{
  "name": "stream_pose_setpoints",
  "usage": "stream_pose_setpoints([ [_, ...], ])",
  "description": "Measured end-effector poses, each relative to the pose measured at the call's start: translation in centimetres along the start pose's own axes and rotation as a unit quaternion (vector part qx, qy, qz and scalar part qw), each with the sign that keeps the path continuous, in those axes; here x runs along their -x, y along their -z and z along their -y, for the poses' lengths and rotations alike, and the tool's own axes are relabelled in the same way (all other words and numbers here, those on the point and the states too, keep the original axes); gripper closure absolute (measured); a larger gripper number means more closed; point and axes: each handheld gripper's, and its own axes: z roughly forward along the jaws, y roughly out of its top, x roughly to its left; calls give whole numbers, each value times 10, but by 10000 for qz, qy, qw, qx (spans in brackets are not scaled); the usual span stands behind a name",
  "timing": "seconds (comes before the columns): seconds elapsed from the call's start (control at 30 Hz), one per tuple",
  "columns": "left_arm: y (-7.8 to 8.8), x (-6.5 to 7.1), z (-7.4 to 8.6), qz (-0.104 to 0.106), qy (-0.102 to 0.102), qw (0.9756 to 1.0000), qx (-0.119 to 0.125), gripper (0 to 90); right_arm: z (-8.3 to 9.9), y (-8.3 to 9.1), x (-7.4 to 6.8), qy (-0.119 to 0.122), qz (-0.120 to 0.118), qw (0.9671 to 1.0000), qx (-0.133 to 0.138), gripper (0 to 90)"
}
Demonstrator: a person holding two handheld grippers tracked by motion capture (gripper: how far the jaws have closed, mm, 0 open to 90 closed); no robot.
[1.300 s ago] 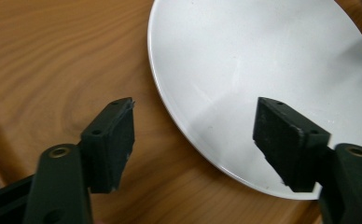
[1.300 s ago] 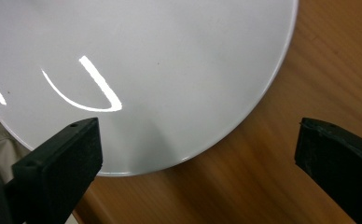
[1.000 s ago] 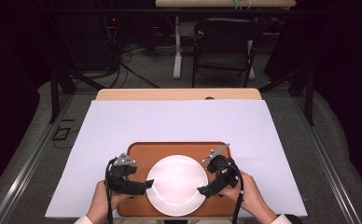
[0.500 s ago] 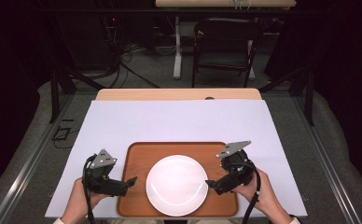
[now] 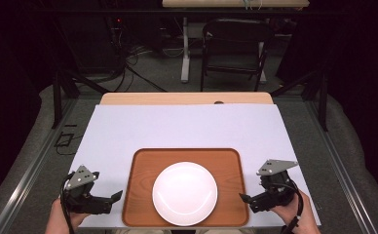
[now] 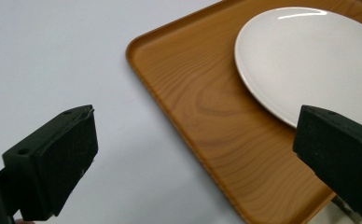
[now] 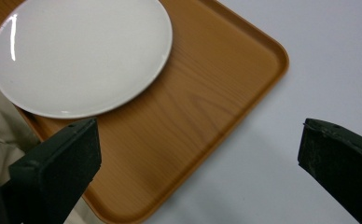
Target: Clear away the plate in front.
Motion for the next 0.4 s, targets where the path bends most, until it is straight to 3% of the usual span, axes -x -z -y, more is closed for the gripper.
stream_pose_setpoints([
  [0.13,1,-5,10,-35,100,9997,201,3,21,1,8,-284,19,9996,33,0],
  [0.17,1,-6,12,-57,91,9997,233,3,31,0,12,-439,-59,9990,68,0],
  [0.23,-1,-7,16,-43,56,9996,270,3,34,-1,13,-510,-154,9986,60,0],
  [0.33,-4,-9,17,-24,71,9997,224,2,34,0,13,-497,-134,9986,74,0],
  [0.4,-7,-10,18,-67,18,9997,219,3,34,-4,12,-419,-147,9990,-79,0],
])
